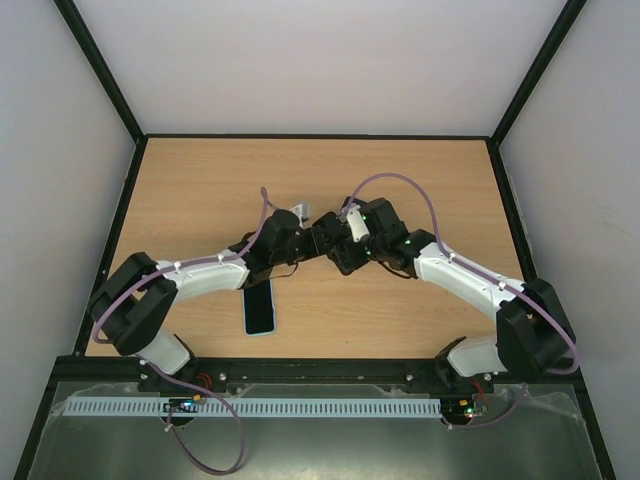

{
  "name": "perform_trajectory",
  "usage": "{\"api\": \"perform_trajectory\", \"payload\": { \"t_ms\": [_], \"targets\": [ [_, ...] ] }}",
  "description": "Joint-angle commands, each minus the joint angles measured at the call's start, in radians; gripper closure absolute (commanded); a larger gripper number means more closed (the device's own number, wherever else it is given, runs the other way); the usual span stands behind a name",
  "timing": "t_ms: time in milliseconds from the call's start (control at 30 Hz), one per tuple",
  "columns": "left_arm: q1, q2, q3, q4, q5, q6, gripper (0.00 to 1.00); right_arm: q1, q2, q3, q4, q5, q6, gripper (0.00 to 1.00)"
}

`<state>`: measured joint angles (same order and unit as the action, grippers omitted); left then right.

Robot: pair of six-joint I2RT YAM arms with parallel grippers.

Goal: Take the phone out of the phone case
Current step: Pick up the phone at the center of the board.

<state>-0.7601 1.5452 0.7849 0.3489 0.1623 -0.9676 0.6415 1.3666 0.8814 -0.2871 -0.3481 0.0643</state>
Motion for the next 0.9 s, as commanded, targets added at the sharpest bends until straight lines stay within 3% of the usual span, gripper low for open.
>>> {"api": "perform_trajectory", "payload": {
  "t_ms": [0,167,233,300,400,667,767,867],
  "targets": [
    [-0.003,0.029,0.04,0.073,0.048,0.008,0.63,-0.003,-0.044,-0.012,0.09,0.002,0.012,0.52],
    [-0.005,0.02,0.034,0.111,0.069,0.023,0.9,-0.003,-0.074,-0.023,0.096,-0.003,0.008,0.52],
    [-0.004,0.014,0.038,0.118,0.082,0.037,0.97,-0.005,-0.092,-0.031,0.102,-0.01,0.003,0.51],
    [-0.002,0.004,0.05,0.11,0.089,0.066,0.98,-0.004,-0.106,-0.035,0.104,-0.028,-0.009,0.37],
    [0.01,-0.037,0.084,0.035,0.081,0.111,0.97,-0.003,-0.12,-0.011,0.068,-0.046,-0.02,0.01],
    [0.104,-0.247,0.063,-0.14,0.056,0.382,0.98,-0.027,-0.264,0.043,-0.01,-0.107,-0.084,0.02],
    [0.166,-0.372,-0.03,-0.081,0.133,0.433,0.98,-0.054,-0.254,0.09,-0.071,-0.183,-0.11,0.02],
    [0.198,-0.452,-0.078,-0.027,0.284,0.507,0.97,-0.084,-0.22,0.115,-0.115,-0.362,-0.151,0.0]
  ]
}}
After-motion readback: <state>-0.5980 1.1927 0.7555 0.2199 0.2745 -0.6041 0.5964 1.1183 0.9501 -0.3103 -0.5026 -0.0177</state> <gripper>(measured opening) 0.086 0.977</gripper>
